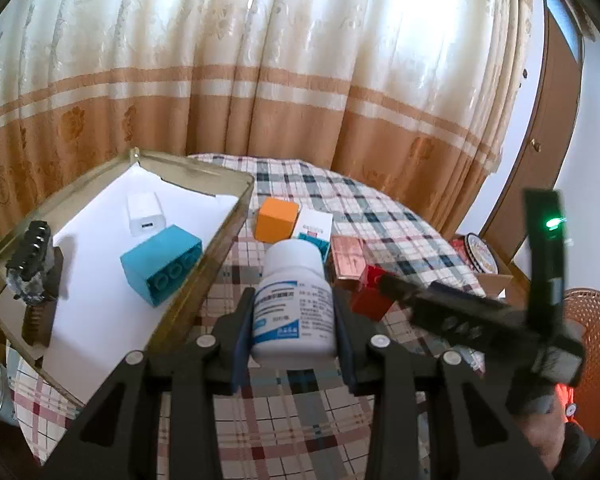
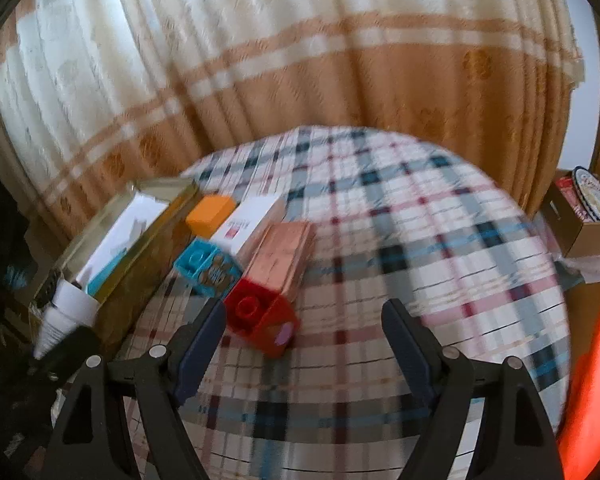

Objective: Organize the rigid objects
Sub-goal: 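Grasp the white pill bottle with the left tool, then grasp the red brick with the right tool while the left tool holds the bottle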

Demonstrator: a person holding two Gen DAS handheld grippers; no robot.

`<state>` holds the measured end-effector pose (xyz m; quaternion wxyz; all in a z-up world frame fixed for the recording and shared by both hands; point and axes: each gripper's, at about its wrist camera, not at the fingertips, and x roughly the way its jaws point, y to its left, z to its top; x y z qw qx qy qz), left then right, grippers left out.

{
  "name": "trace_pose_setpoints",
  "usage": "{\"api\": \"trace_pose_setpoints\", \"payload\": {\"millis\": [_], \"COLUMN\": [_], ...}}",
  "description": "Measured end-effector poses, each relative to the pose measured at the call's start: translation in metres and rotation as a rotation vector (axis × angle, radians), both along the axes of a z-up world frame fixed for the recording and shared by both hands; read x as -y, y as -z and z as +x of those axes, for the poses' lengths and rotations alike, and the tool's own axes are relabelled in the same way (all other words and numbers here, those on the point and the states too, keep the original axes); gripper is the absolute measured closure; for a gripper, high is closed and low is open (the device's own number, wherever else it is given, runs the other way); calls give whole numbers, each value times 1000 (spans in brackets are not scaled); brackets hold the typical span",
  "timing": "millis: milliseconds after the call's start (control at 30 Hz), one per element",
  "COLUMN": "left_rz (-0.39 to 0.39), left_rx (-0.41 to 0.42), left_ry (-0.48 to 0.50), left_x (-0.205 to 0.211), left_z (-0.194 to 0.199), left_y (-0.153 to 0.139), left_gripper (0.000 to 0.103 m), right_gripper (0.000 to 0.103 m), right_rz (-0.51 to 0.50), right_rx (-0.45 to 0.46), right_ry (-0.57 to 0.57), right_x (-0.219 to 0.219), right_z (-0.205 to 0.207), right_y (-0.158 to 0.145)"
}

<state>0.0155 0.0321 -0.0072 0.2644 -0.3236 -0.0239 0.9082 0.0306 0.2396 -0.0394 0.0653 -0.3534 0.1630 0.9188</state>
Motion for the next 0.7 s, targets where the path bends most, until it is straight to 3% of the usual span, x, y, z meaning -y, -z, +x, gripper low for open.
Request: {"api": "trace_pose_setpoints", "payload": {"millis": [367, 467, 633, 700], "left_rz": [8, 18, 35, 40], "left_rx": [-38, -24, -9, -15], "left_ry": [-57, -66, -74, -79], "left_x": [16, 23, 28, 31], "left_z": [0, -3, -4, -4], "left_y": [-10, -9, -7, -8], "left_gripper": [67, 67, 67, 67], "right_gripper": [22, 50, 57, 69], "right_rz": [6, 31, 19, -4], "right_rx": [114, 131, 131, 113], "right_ry": [-38, -37, -27, -34], "right_x": [26, 29, 25, 22], "right_z": [-38, -41, -39, -35], "right_y": [16, 17, 17, 15]}}
